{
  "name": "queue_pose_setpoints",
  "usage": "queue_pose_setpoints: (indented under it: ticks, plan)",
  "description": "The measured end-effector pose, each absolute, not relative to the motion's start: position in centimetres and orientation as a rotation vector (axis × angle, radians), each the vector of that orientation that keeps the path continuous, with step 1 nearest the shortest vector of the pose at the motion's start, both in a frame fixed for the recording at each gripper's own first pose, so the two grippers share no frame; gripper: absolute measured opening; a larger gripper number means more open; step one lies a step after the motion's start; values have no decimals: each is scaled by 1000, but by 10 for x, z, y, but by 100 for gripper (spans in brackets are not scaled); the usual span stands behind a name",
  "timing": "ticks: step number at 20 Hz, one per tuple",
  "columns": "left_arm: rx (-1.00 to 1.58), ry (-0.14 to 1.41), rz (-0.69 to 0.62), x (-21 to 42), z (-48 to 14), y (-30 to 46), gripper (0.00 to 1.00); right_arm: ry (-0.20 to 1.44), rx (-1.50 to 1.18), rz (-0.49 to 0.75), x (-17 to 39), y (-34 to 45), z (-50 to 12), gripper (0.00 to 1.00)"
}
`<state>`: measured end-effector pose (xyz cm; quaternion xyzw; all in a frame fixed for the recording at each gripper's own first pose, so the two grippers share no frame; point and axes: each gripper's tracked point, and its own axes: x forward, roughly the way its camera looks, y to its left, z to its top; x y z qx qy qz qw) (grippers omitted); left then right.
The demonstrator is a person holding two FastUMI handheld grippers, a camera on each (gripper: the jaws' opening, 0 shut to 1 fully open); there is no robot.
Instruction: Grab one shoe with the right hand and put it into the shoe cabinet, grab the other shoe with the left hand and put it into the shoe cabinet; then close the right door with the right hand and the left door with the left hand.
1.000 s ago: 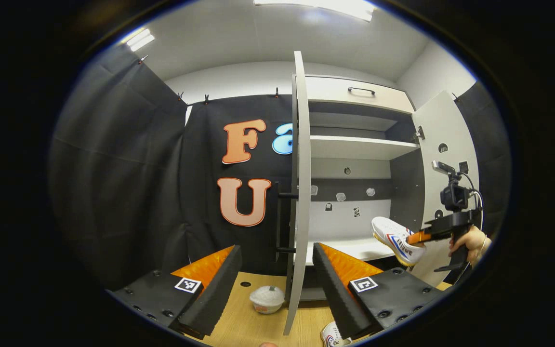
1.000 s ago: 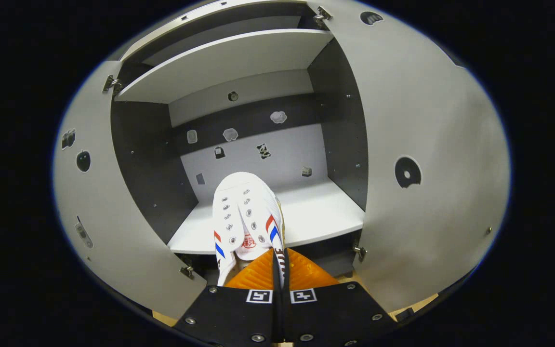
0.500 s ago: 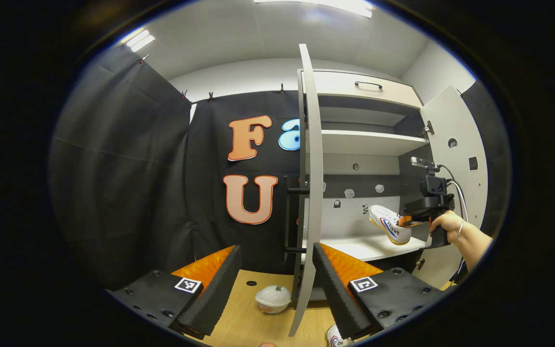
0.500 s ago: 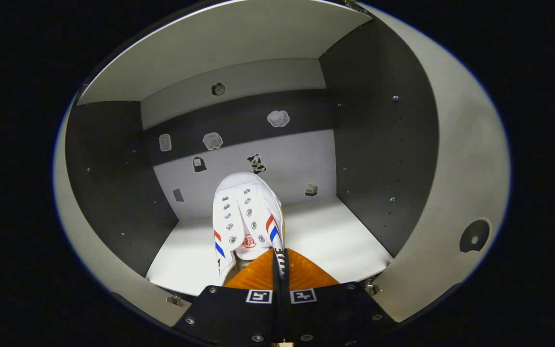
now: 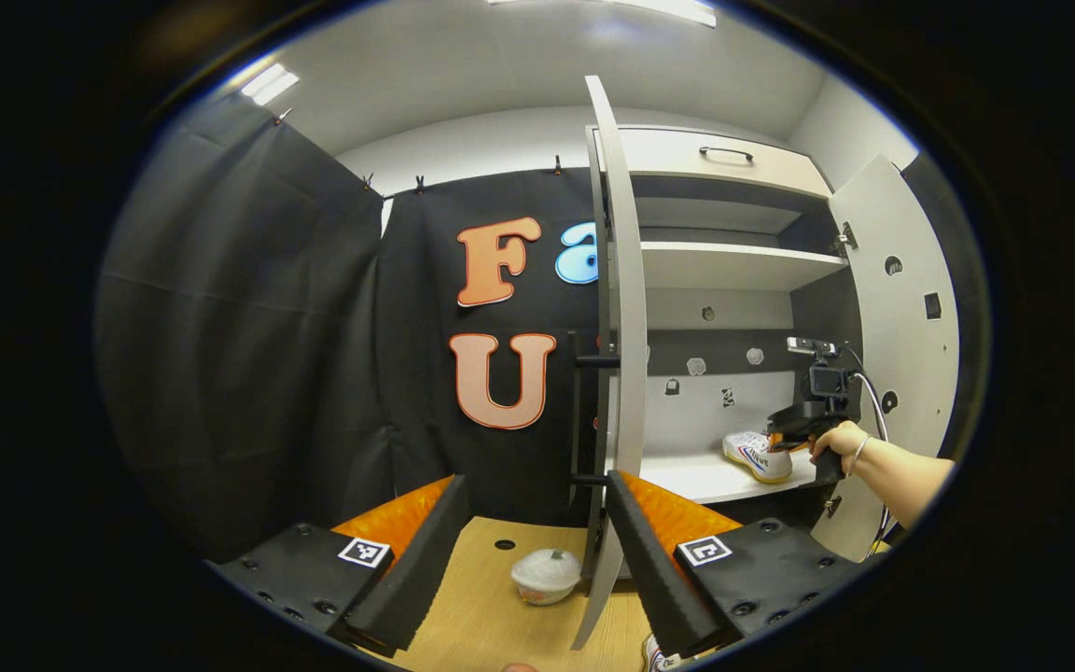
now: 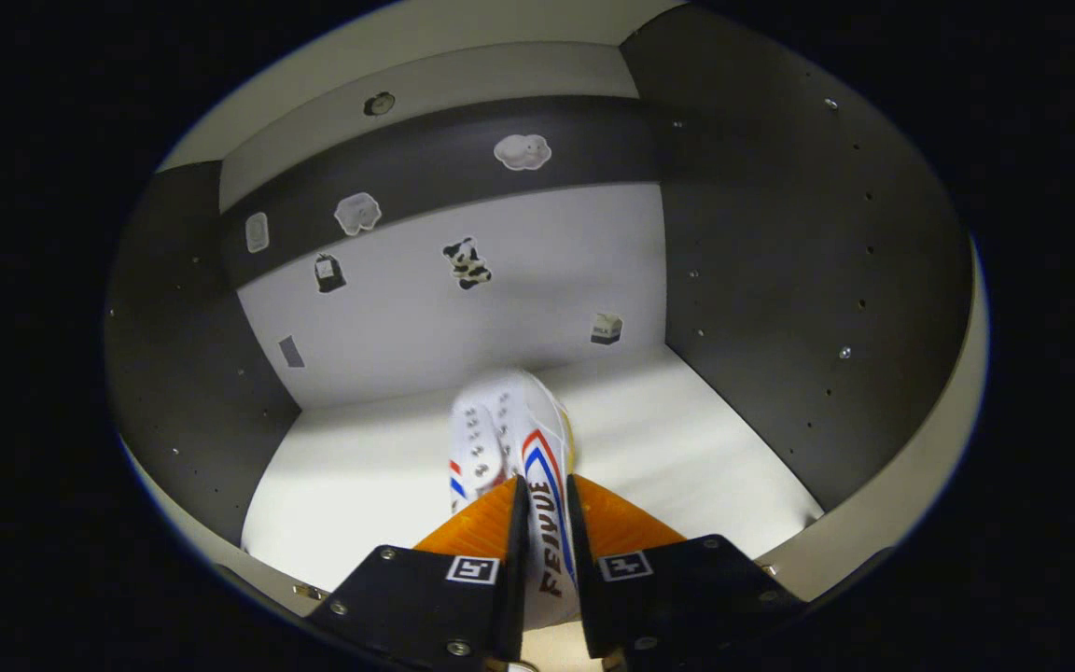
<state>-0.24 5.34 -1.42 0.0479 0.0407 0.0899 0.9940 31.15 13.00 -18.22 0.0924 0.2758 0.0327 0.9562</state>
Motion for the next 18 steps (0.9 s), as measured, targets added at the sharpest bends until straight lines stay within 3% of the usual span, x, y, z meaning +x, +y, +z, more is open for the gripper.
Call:
queue_pose_setpoints:
  ticks: [5, 8, 11, 14, 18]
  plan:
    - [76, 96, 139, -4, -13, 48, 94, 457, 174, 116, 277, 123, -136, 63]
    - [68, 93, 102, -6, -13, 45, 94, 349, 116, 137, 256, 114, -106, 92]
    - [51, 104, 77, -6, -16, 43, 99, 258, 69, 137, 216, 99, -74, 93]
    - [-6, 133, 17, -11, -35, 15, 94, 198, 94, 150, 183, 93, -56, 92]
    - [4, 180, 8, -27, -66, -3, 94, 190, 93, 167, 139, 80, -50, 92]
